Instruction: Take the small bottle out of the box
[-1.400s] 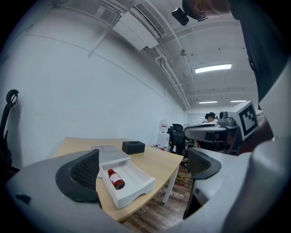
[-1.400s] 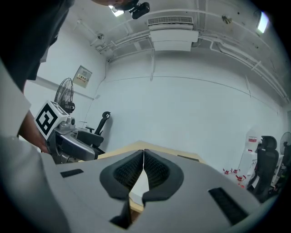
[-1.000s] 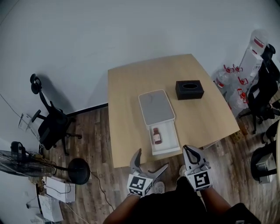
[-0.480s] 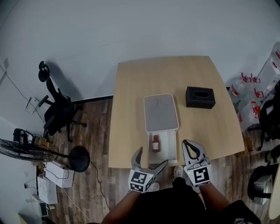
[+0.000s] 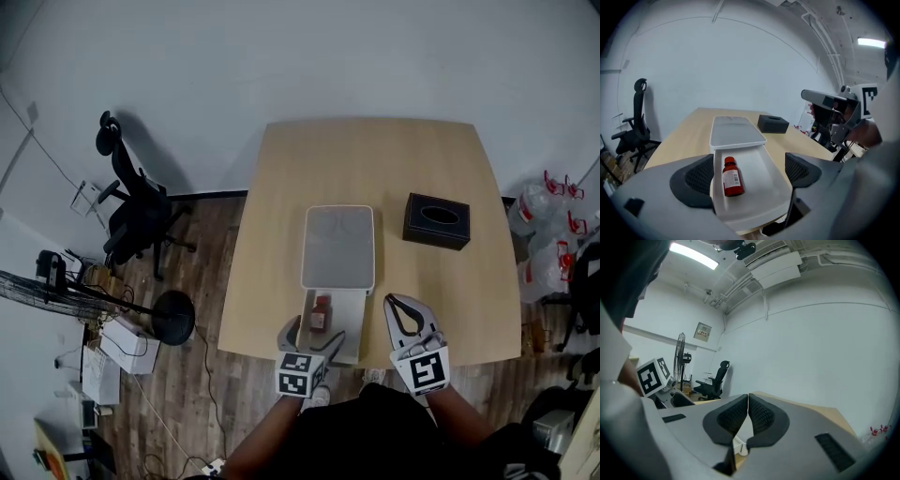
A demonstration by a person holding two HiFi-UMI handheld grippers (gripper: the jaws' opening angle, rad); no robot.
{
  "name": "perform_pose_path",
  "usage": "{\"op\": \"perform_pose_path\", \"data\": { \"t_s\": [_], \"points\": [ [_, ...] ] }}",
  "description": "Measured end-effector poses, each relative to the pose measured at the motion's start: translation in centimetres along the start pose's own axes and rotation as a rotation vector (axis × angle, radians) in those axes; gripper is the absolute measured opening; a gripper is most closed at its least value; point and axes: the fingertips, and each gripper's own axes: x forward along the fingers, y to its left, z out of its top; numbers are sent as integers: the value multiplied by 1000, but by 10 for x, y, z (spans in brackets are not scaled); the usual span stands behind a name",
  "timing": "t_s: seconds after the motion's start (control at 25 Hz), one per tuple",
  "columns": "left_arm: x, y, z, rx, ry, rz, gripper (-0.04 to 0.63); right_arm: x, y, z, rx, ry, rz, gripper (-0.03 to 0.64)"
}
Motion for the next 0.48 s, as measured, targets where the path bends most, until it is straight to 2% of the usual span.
{"op": "perform_pose_path", "data": {
  "t_s": [0.28, 0.4, 0.48],
  "points": [
    [30, 10, -21, -44, 140, 128, 391, 3, -23, -15, 0, 12, 93, 14],
    [38, 18, -37, -45, 215, 161, 346, 8, -24, -20, 42, 17, 131, 14],
    [40, 22, -44, -50, 259, 179, 341, 13, -26, -18, 67, 8, 141, 14]
  ]
}}
